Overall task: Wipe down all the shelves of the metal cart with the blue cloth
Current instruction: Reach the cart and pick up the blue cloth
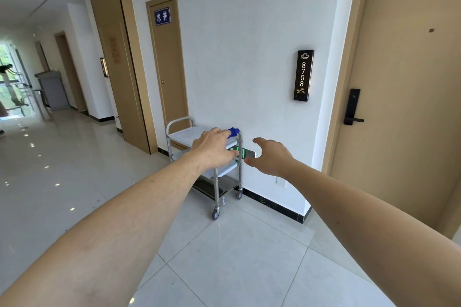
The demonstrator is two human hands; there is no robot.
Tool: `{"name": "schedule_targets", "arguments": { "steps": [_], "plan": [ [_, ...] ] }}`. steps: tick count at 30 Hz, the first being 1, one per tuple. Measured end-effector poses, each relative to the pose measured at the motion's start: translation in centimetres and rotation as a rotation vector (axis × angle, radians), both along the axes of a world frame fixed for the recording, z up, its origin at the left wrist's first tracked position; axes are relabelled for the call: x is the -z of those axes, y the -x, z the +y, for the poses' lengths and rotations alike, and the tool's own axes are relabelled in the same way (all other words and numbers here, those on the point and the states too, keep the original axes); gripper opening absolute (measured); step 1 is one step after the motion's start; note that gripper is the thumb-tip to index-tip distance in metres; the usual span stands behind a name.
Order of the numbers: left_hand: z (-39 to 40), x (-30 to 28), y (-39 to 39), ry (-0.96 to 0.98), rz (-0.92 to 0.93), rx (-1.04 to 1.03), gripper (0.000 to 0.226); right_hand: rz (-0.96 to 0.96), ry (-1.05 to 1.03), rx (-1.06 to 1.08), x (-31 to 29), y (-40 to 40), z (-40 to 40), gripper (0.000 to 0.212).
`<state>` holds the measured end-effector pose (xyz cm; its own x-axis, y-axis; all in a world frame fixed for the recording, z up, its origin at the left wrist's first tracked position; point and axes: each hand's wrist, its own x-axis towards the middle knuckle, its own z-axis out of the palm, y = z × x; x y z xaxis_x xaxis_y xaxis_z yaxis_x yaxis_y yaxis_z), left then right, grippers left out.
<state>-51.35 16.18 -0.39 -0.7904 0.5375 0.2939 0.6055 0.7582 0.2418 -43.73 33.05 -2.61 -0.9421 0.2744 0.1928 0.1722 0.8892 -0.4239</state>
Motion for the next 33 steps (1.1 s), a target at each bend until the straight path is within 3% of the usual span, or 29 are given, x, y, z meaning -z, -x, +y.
{"name": "schedule_targets", "arguments": {
  "steps": [15,25,33],
  "plan": [
    [0.9,1.6,14.7,-0.021,-0.002,0.034,0.064,0.003,0.037,0.01,1.2,14.3,0.5,0.07],
    [9.4,0.9,24.2,-0.021,0.025,0.01,0.061,0.063,0.016,-0.03,1.6,24.9,9.7,0.063],
    [17.3,0.8,31.9,-0.003,0.007,-0.05,0.067,0.03,0.015,-0.064,0.5,32.9,18.0,0.074]
  ]
}}
